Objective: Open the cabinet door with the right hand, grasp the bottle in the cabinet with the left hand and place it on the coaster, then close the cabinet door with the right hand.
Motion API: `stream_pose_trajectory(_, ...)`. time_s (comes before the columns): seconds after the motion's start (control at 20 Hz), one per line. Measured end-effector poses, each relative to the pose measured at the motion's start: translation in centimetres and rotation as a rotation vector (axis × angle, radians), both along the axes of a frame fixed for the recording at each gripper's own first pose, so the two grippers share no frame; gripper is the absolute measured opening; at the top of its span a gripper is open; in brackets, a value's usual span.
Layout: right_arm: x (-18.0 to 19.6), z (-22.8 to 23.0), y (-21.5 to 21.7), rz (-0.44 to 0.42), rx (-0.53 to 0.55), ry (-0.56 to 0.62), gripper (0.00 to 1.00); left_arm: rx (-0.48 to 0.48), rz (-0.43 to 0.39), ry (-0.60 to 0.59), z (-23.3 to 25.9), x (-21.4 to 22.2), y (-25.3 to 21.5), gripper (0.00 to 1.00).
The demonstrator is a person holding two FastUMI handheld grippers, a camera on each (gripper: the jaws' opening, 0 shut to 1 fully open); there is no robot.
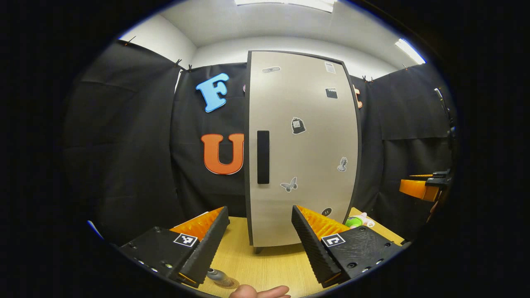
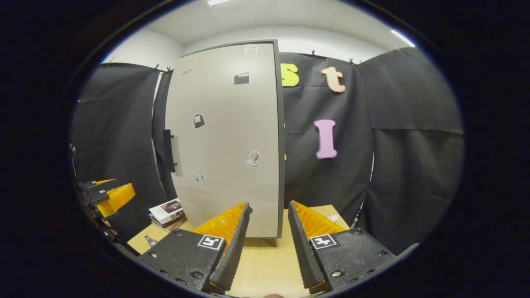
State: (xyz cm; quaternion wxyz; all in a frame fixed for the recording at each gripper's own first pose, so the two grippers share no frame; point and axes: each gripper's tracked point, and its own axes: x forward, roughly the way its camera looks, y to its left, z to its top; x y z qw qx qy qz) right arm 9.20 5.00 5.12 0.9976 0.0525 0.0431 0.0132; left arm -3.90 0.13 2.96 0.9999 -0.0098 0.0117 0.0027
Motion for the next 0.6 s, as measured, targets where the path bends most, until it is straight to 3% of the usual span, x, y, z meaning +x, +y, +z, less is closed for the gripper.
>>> stream_pose_trajectory(0.6,0.06,-0.03,0.02,0.001,-0.006,-0.001,0.63,0.006,0.002,-0.004,0.03,0.01,0.08,0.93)
